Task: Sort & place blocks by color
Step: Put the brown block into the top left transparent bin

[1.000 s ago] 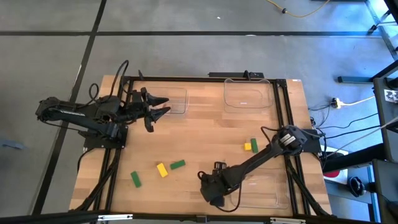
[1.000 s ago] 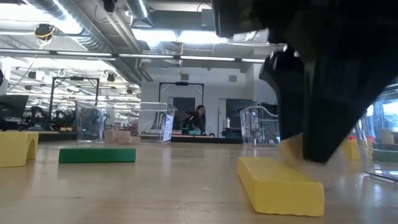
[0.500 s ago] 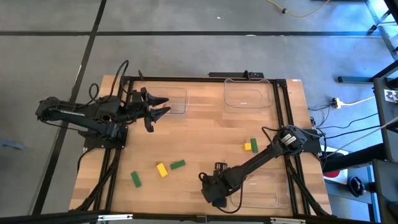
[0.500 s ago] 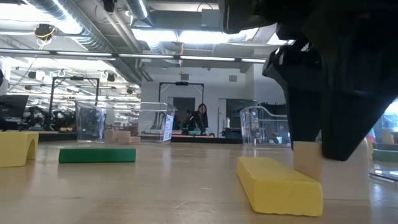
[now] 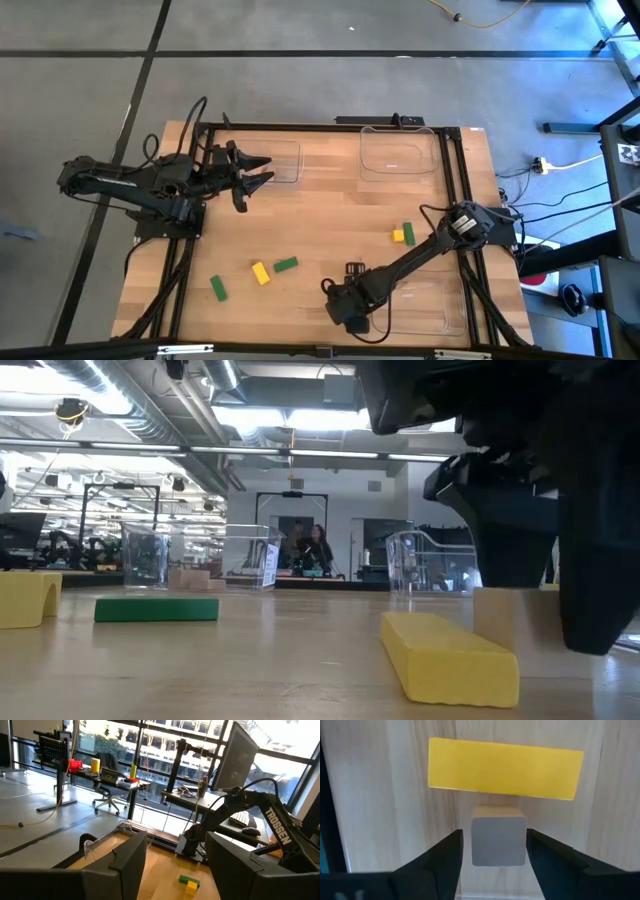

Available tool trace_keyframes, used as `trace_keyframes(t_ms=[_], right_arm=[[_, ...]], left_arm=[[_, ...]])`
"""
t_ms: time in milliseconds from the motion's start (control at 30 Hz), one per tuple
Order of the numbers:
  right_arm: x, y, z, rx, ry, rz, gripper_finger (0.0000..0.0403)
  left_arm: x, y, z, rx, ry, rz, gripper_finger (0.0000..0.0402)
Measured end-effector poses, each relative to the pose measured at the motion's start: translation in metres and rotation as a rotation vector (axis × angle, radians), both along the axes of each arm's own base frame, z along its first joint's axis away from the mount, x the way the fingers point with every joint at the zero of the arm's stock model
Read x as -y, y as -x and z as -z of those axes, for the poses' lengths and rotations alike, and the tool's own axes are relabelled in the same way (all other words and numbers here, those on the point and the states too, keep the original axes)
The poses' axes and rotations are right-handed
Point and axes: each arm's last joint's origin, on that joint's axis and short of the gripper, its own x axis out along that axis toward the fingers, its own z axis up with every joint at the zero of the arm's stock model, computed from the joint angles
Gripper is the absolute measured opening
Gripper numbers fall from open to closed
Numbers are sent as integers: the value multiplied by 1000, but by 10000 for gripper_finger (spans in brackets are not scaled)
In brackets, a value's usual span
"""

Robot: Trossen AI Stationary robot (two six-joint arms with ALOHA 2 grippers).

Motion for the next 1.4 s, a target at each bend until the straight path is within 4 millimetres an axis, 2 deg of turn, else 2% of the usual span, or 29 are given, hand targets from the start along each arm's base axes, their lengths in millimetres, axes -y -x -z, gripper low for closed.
trace_keyframes(t_ms=[233,367,500,633,767,900,1033,1200,1400], right_arm=[[1,-2,-1,9,-4,3,133],[8,-4,-10,-19,20,-3,134],[24,-1,-36,24,81,23,134],[52,10,-66,122,140,99,134],[89,35,-82,265,134,214,134],[123,62,-88,515,-6,323,134],[155,81,-93,823,-163,405,134],[188,89,-102,1110,-356,462,134],[212,81,-117,1232,-467,462,134]], left_arm=[[0,0,0,0,0,0,195],[0,0,0,-2,-7,-1,195],[0,0,0,-2,-9,10,195],[2,0,0,-9,-38,54,195],[3,-1,0,-24,-99,98,195],[4,-6,3,-62,-171,90,195],[4,-14,8,-104,-197,66,208],[5,-39,7,-187,-205,44,235],[10,-82,9,-377,-388,58,262]])
